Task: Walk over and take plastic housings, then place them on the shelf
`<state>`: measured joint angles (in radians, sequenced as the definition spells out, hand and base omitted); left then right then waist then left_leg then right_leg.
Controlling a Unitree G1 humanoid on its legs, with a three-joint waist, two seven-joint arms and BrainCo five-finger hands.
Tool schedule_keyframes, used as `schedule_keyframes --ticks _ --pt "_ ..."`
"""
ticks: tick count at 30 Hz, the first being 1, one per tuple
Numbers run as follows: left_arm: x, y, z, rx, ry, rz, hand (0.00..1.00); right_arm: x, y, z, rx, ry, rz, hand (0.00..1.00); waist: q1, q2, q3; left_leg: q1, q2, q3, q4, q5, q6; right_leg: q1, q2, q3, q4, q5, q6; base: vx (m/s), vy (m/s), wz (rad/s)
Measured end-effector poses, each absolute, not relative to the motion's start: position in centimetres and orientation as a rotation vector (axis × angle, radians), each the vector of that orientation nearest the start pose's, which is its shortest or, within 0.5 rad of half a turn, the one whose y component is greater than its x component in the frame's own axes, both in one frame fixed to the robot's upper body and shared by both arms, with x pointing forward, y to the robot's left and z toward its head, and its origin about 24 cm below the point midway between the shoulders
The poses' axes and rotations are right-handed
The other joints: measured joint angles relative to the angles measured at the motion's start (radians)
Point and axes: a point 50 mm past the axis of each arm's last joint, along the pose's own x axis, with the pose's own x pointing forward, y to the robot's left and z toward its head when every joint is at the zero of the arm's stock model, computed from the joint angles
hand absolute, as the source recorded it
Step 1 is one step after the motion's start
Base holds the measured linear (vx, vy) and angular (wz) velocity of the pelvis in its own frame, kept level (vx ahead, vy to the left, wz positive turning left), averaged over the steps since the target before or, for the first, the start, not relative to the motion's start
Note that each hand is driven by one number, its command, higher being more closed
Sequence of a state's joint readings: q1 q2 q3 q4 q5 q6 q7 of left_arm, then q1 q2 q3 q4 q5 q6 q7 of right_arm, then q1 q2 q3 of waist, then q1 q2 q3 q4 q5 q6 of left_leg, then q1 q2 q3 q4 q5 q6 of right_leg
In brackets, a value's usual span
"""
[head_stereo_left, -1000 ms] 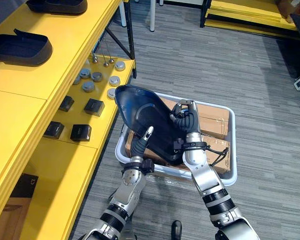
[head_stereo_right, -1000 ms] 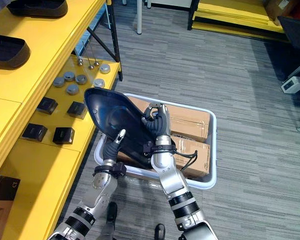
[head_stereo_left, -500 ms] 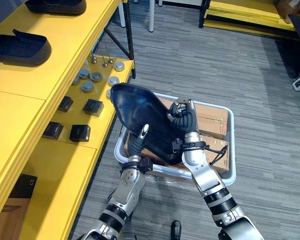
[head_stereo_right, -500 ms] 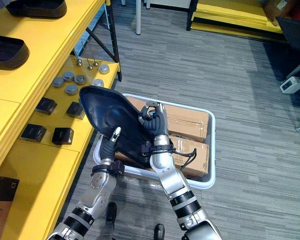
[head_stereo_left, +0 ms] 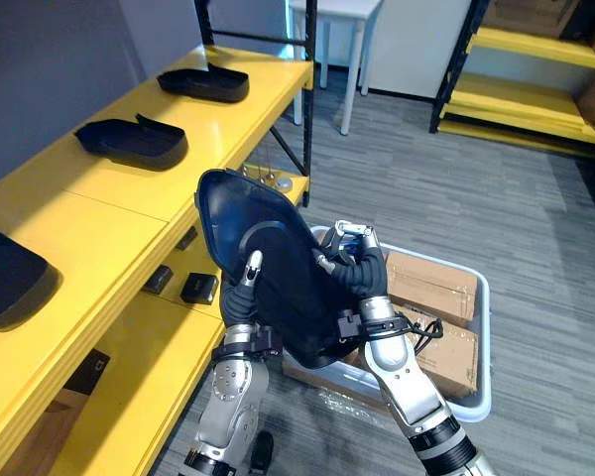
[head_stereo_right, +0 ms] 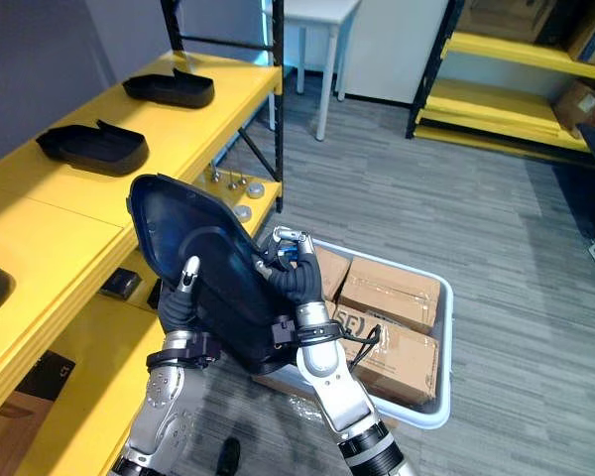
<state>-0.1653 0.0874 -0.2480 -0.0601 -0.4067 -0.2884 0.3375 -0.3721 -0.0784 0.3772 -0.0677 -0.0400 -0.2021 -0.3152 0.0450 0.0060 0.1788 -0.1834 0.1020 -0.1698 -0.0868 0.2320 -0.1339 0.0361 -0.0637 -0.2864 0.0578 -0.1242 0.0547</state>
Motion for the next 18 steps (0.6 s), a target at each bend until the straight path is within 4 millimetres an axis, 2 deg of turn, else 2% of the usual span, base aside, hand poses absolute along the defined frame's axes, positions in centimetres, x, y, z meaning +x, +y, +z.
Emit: schedule_keyframes --ticks 3,4,11,12,18 --pt "26.6 11.8 10.3 -0.406 -0.33 0.04 1.0 27.5 -6.0 15.4 -0.022 -0.593 0.182 1.0 -0.003 0.0 -0.026 0.006 0.001 0.002 0.0 0.001 0.001 0.002 -0.001 0.003 -0.001 0.0 0.0 -0.02 0.03 -0.05" --pt "26.4 11.8 9.9 -0.399 -0.319 0.041 0.0 27.4 -6.1 15.1 -0.021 -0.582 0.186 1.0 -0.005 0.0 -0.038 0.006 0.002 0.003 0.0 0.001 0.002 0.002 -0.001 0.003 -0.001 0.0 0.0 -0.03 0.023 -0.04" --pt "25.7 11.9 8.8 -0.365 -0.282 -0.012 0.0 26.8 -6.6 12.8 -0.027 -0.488 0.212 1.0 -0.003 -0.001 -0.085 0.006 0.003 0.003 0.0 0.002 0.003 0.007 0.002 0.002 -0.013 0.005 -0.004 0.0 0.0 0.0" --pt "25.7 11.9 8.7 -0.356 -0.276 -0.02 1.0 26.8 -6.7 12.6 -0.035 -0.484 0.217 1.0 -0.003 0.0 -0.09 0.006 0.003 0.003 0.0 0.002 0.003 0.008 0.003 0.002 -0.016 0.006 -0.004 0.0 0.0 0.0" --pt "25.7 12.1 8.4 -0.303 -0.26 -0.05 1.0 26.7 -6.9 12.4 -0.045 -0.475 0.234 1.0 -0.005 -0.001 -0.106 0.006 0.003 0.002 0.0 0.003 0.004 0.008 0.003 0.003 -0.017 0.007 -0.003 0.0 0.0 0.0"
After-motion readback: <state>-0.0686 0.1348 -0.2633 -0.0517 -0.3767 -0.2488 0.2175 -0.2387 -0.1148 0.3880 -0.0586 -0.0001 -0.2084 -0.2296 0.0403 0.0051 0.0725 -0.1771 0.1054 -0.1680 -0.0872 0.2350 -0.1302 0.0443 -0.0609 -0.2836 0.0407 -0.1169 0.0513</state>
